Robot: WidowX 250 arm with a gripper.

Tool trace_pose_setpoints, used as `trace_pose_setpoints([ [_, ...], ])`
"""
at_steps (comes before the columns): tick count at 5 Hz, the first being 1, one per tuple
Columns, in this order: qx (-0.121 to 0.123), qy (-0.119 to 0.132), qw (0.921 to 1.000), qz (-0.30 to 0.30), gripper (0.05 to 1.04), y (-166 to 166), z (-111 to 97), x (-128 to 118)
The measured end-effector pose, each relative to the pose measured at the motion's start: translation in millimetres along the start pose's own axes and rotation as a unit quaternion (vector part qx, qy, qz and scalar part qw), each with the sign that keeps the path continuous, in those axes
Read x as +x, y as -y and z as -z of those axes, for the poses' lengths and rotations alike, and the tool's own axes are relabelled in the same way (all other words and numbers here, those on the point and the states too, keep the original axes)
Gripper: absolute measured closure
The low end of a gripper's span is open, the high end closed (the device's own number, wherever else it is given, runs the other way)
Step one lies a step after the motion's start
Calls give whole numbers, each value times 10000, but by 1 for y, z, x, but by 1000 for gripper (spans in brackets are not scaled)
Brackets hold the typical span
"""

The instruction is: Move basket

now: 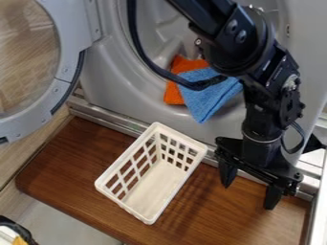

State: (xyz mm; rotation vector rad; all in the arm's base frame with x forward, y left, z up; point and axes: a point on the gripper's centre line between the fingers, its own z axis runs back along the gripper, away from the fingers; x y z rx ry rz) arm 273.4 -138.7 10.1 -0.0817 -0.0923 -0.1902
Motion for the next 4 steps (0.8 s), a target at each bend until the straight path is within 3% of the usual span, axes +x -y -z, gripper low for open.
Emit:
trace_pose_setpoints([
  [1,36,-157,9999,-6,84,-2,8,-7],
  [2,-27,-77,9994,-336,84,-28,2,-17],
  [3,35,209,9970,-742,84,-69,-23,-27],
  [4,216,268,9938,-1057,84,-117,-38,-39],
])
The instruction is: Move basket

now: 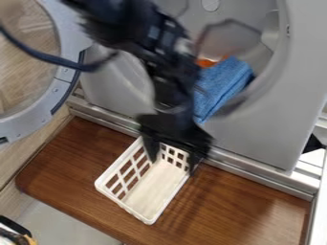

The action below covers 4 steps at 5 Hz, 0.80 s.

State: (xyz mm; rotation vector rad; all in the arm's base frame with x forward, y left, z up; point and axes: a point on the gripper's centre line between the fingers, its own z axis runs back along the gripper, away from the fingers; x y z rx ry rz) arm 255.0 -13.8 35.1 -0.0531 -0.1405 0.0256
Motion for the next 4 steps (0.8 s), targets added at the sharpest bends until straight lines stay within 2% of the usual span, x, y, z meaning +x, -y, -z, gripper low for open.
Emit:
trace_pose_setpoints([
  [1,-3,-40,9995,-304,84,-40,8,0],
  [4,291,-378,9988,-139,84,-68,46,21],
])
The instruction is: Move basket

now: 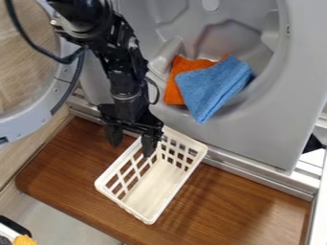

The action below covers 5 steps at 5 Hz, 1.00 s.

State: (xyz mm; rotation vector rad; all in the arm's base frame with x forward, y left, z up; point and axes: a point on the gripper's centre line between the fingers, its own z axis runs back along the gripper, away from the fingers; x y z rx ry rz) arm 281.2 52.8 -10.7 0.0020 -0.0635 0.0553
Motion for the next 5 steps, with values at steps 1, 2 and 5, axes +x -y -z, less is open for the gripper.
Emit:
trace_pose_setpoints([
  [1,90,-175,9998,85,84,-4,14,3],
  [2,221,-217,9994,120,140,-5,22,6],
  [5,311,-216,9988,321,925,11,24,7],
])
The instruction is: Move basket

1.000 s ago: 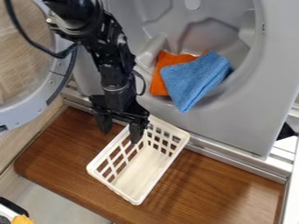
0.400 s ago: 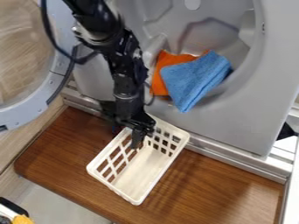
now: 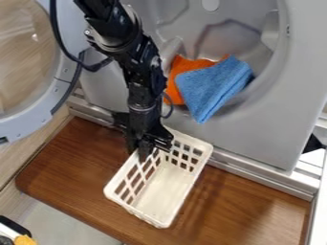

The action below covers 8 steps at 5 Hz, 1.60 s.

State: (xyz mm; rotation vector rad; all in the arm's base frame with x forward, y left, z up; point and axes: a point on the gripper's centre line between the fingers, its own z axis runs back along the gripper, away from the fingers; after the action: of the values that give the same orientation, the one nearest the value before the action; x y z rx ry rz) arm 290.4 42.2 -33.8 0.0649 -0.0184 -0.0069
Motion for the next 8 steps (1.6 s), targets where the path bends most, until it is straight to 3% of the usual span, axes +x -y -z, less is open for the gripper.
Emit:
trace_pose_setpoints([
  [1,-17,9,10000,-33,973,1,-1,-1],
  [2,-52,7,10000,-59,977,8,-15,-7],
  [3,-271,-51,9995,143,997,27,-47,-20],
  [4,-523,205,9981,270,998,62,-81,-37],
  [5,-671,211,9973,231,998,88,-85,-43],
  [6,-729,-23,9971,238,998,107,-67,-45],
  [8,-1097,-8,9936,277,998,138,-37,-25],
])
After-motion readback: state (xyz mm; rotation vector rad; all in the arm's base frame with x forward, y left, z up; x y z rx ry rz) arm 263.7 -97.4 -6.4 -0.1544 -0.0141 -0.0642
